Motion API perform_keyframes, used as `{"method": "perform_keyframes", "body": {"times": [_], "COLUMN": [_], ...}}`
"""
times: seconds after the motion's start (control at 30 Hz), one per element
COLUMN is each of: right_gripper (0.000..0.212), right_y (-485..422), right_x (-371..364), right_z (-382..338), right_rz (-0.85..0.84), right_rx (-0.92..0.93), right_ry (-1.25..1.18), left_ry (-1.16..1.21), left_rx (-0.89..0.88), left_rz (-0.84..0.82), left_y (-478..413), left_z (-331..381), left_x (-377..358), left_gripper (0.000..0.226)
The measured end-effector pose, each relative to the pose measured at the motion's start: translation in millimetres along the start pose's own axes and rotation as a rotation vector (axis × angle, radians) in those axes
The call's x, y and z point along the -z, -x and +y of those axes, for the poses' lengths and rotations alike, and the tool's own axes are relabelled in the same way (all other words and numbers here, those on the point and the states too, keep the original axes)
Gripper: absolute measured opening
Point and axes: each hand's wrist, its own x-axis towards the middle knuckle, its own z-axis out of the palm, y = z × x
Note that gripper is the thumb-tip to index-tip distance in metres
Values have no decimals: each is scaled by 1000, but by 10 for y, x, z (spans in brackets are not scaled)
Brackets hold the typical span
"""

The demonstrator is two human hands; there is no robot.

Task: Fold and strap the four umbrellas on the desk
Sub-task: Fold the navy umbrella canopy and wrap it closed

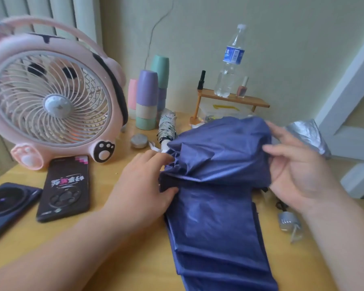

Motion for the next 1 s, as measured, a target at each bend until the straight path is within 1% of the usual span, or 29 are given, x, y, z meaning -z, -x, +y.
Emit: {"method": "perform_keyframes", "body": {"times": [0.03,0.07,0.17,0.2,0.23,0.3,0.33,0.4,0.5,0.57,0.63,0.7,0.77,0.9,1.0], "right_gripper": [58,59,68,73,80,94,96,85,67,62,56,50,46,41,27], "right_y": [84,177,374,409,428,442,442,454,483,469,427,398,400,421,389], "right_x": [-7,-17,-25,-16,-7,16,27,62,109,163,214,255,284,256,237], "right_z": [19,43,148,189,228,305,347,406,440,426,388,360,337,317,321], "right_rz": [-17,-42,-98,-95,-95,-127,-149,-168,-117,-32,76,179,244,251,285], "right_rx": [-15,-24,-18,2,32,96,118,149,161,159,156,145,123,103,166], "right_ry": [39,84,219,250,266,320,364,475,667,777,838,859,855,793,718], "left_ry": [52,161,682,797,845,868,837,768,798,865,927,929,902,969,937], "left_rx": [-18,6,304,394,477,563,572,546,512,496,455,418,405,440,423], "left_rz": [28,46,-18,-34,-36,2,15,11,61,106,102,46,14,36,16], "left_y": [11,22,-25,-70,-119,-194,-216,-229,-205,-167,-98,-26,9,5,37], "left_z": [31,77,241,278,318,389,410,420,421,432,454,482,487,475,458], "left_x": [28,51,111,119,128,137,131,99,101,127,143,138,105,56,44], "left_gripper": [48,48,58,61,58,39,31,26,30,31,27,25,21,18,19]}}
